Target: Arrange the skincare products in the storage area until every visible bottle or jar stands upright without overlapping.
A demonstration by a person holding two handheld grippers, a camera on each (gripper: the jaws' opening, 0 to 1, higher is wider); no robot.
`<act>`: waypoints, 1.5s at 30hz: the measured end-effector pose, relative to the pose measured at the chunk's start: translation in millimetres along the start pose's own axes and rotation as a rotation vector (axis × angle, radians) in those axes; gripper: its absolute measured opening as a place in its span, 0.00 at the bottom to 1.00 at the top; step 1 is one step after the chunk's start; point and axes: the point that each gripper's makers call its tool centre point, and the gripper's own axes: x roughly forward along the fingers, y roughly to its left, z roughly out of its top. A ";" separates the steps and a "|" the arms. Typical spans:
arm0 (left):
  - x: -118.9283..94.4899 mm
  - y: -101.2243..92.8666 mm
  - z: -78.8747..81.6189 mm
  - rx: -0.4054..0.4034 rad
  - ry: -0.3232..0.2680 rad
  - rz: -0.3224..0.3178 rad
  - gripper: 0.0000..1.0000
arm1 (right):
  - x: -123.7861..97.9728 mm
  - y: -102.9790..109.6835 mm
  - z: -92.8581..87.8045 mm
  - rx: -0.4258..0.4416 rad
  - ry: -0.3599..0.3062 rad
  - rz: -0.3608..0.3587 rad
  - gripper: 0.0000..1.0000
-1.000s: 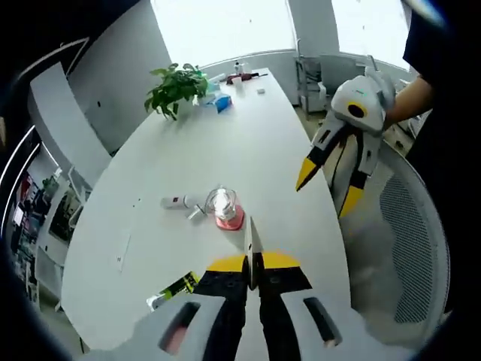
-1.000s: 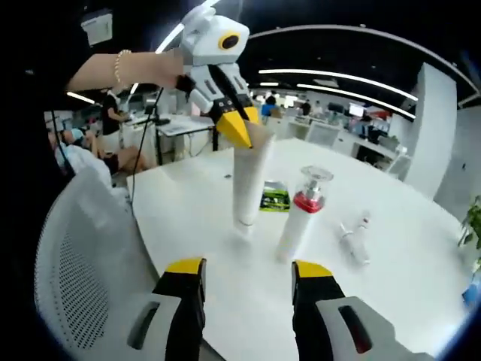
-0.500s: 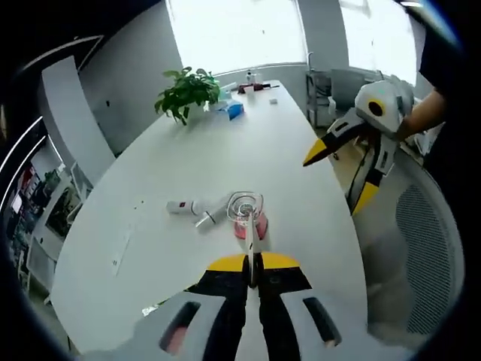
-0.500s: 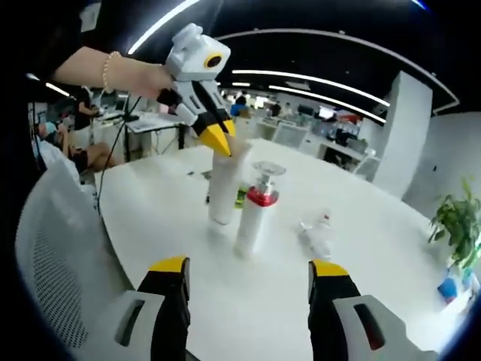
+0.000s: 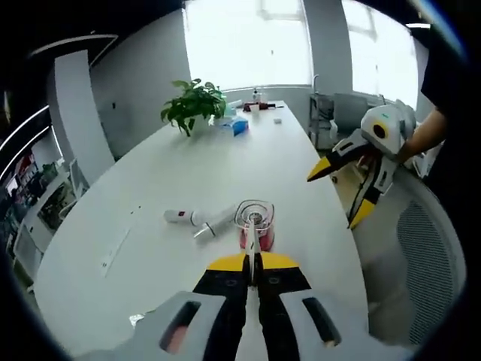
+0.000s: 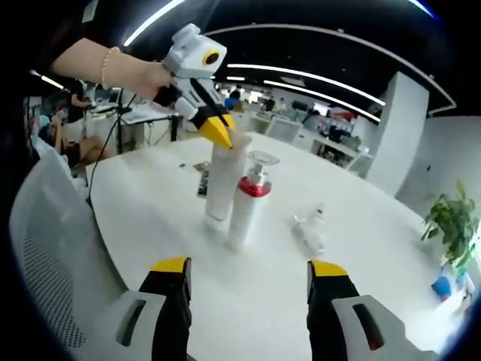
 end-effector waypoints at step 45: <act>-10.7 6.7 9.9 -0.153 -0.121 -0.030 0.09 | 5.0 4.2 -10.4 -0.036 0.051 0.017 0.58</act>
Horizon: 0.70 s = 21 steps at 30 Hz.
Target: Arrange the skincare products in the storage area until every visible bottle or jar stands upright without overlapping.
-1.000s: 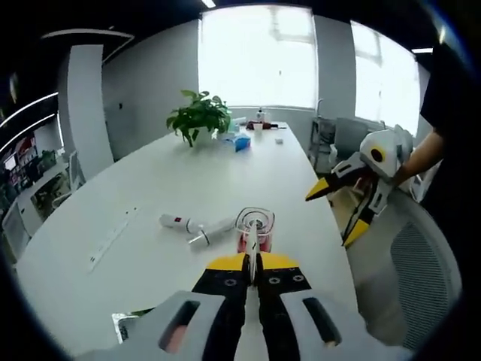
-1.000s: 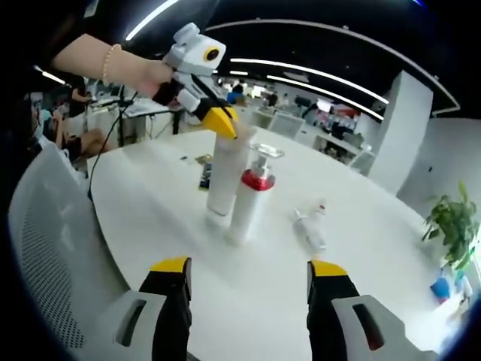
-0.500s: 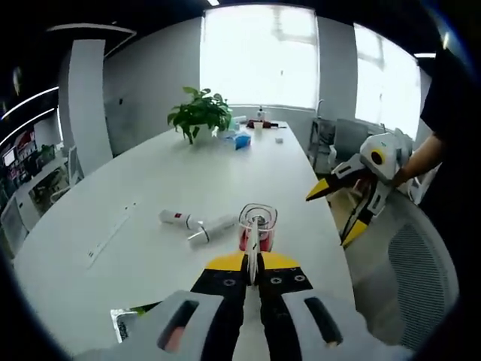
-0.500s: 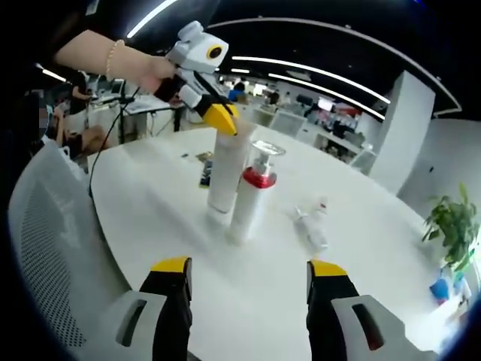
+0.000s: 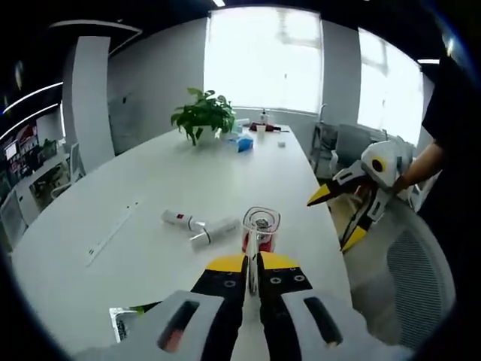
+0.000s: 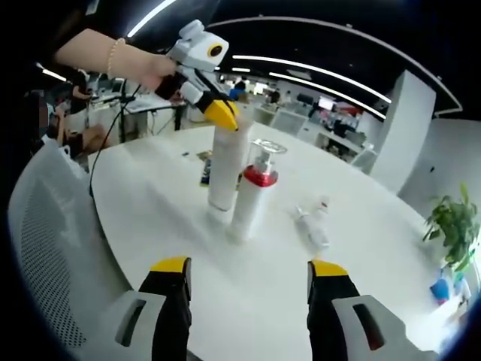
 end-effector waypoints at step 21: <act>-15.7 6.5 -70.4 -0.116 0.075 0.081 0.31 | 2.1 4.5 -2.6 -0.003 0.015 0.023 0.61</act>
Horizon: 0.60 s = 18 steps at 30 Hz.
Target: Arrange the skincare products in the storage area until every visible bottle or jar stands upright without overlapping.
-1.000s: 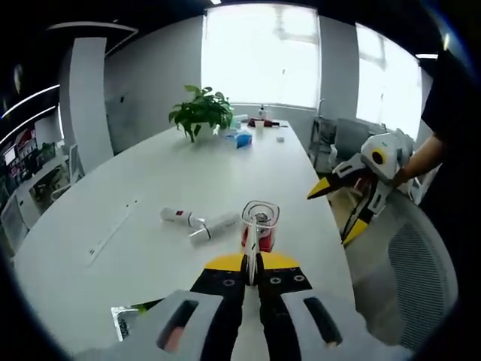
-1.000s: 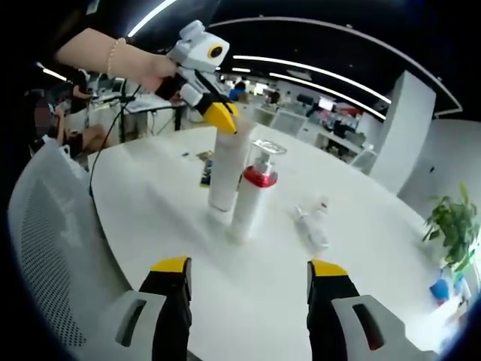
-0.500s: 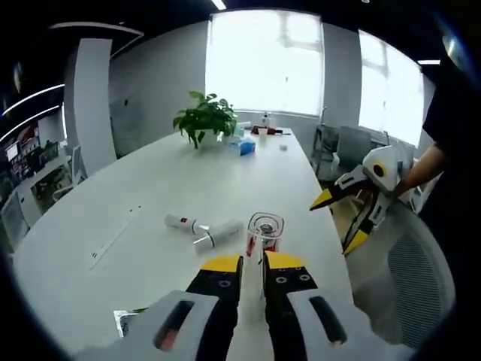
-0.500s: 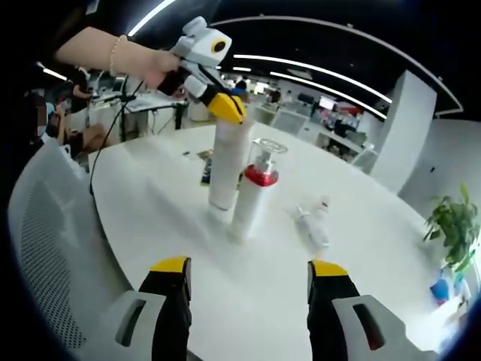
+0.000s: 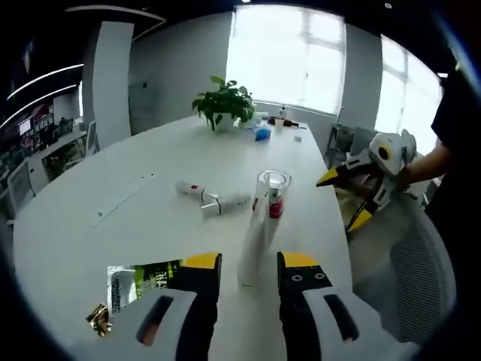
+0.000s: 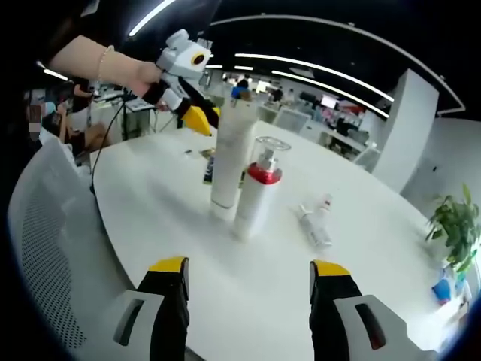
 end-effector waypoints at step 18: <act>53.7 5.6 -71.4 -0.074 0.086 0.059 0.41 | 0.6 -0.3 -5.3 -0.024 0.033 -0.003 0.61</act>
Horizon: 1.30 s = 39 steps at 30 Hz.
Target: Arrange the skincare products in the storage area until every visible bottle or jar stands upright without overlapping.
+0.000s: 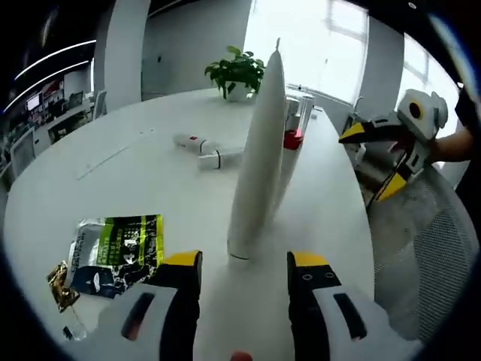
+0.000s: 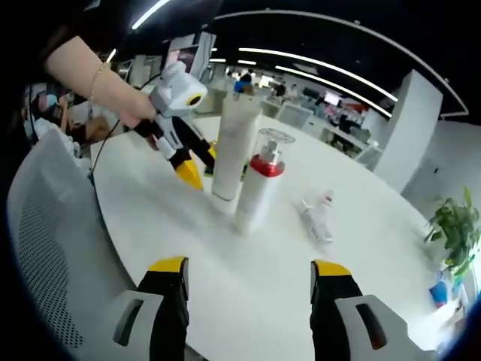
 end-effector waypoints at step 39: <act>33.6 -8.1 -2.1 0.085 0.042 -0.030 0.12 | 2.9 1.5 -6.3 -0.009 0.024 0.006 0.60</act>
